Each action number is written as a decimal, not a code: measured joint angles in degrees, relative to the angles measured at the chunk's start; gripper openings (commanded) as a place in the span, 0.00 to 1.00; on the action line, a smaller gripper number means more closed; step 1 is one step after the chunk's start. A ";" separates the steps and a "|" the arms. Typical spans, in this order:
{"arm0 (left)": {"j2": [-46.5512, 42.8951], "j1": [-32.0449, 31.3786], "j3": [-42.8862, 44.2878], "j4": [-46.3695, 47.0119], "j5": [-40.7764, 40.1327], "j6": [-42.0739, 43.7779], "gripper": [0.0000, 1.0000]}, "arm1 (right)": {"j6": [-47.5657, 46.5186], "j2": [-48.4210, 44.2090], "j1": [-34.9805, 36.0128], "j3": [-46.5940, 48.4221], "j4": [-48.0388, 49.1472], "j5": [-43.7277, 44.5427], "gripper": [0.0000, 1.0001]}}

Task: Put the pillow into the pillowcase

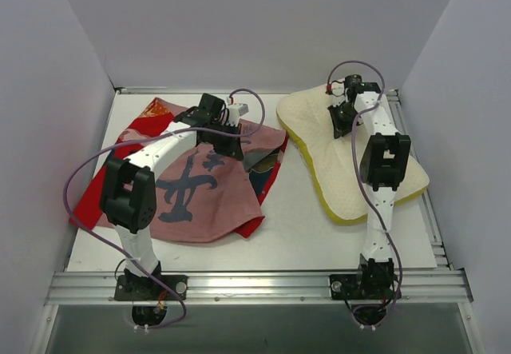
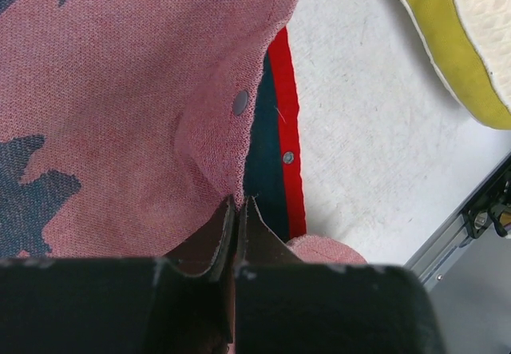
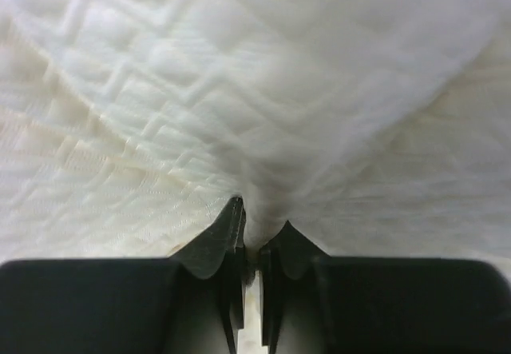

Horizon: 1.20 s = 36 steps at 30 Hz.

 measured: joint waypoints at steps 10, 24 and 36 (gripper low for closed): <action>-1.07 0.24 0.04 -0.22 3.48 -1.79 0.00 | -19.50 -14.71 -6.97 -11.58 -9.05 -9.44 0.00; -10.19 2.47 -0.15 1.49 11.15 -1.57 0.00 | -49.37 -55.43 5.60 -46.86 -19.89 -15.69 0.00; -16.90 2.47 -5.75 3.23 13.81 0.28 0.00 | -55.65 -53.44 17.22 -53.66 -17.05 -12.26 0.00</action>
